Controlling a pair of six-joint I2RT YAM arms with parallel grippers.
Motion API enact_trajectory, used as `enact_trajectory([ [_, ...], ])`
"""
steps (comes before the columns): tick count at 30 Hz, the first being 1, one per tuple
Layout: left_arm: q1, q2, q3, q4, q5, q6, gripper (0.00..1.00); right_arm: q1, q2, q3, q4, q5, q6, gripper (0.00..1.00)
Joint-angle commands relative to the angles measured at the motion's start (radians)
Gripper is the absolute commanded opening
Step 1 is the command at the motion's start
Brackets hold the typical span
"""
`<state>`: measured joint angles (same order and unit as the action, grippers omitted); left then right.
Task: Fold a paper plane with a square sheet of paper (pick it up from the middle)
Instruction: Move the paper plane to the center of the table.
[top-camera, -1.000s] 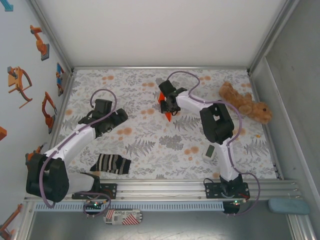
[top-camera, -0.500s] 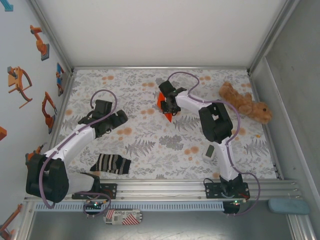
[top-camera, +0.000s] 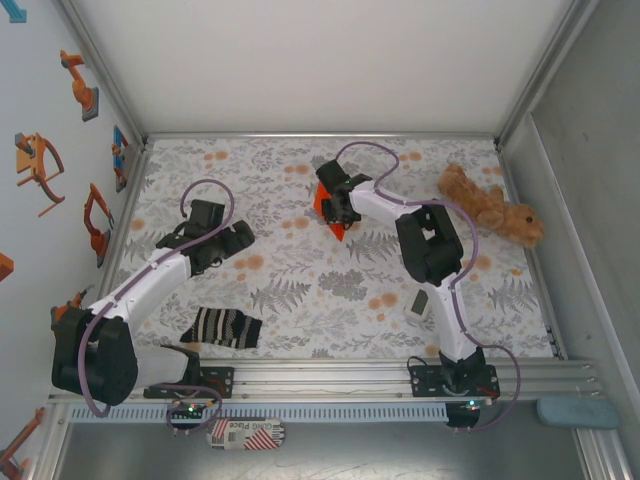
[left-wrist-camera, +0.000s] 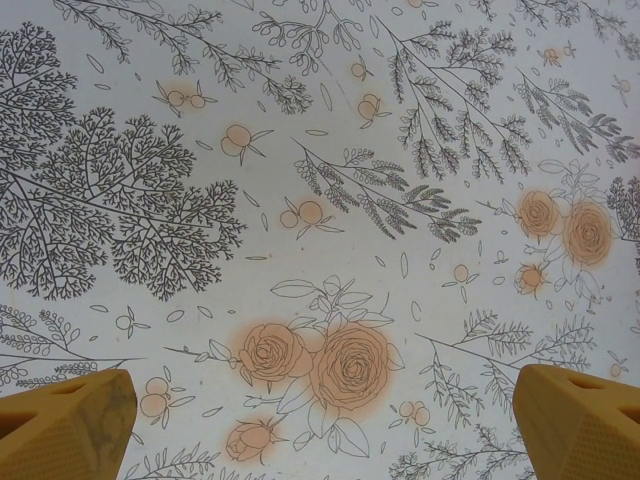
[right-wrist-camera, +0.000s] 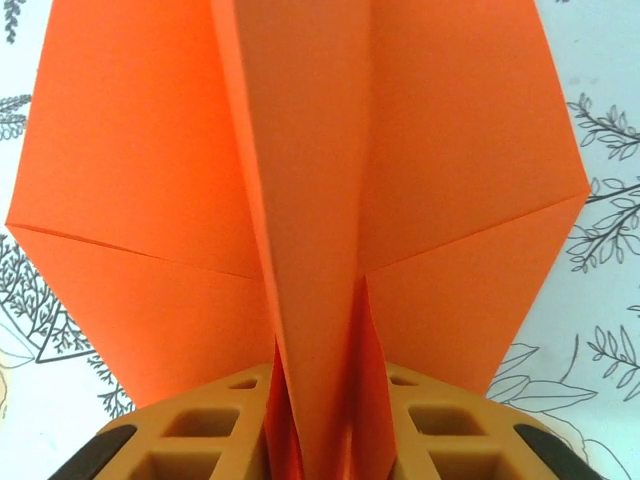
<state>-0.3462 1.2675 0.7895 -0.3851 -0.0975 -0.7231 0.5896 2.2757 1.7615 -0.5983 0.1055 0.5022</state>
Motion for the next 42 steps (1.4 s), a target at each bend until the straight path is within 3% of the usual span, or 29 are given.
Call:
enact_trajectory([
  [1, 0.003, -0.001, 0.024, -0.035, -0.017, 0.022, 0.96, -0.009, 0.064, 0.002, -0.08, 0.061, 0.053, 0.27],
  [18, 0.003, 0.009, 0.022, -0.038, -0.01, 0.023, 0.96, -0.013, 0.088, 0.015, -0.07, 0.013, 0.075, 0.34],
  [31, 0.004, -0.009, 0.04, -0.058, -0.01, 0.024, 0.96, -0.013, 0.037, 0.045, -0.072, 0.005, 0.067, 0.35],
  [42, 0.003, -0.012, 0.033, -0.059, -0.012, 0.024, 0.96, -0.013, 0.082, 0.05, -0.088, 0.017, 0.071, 0.35],
])
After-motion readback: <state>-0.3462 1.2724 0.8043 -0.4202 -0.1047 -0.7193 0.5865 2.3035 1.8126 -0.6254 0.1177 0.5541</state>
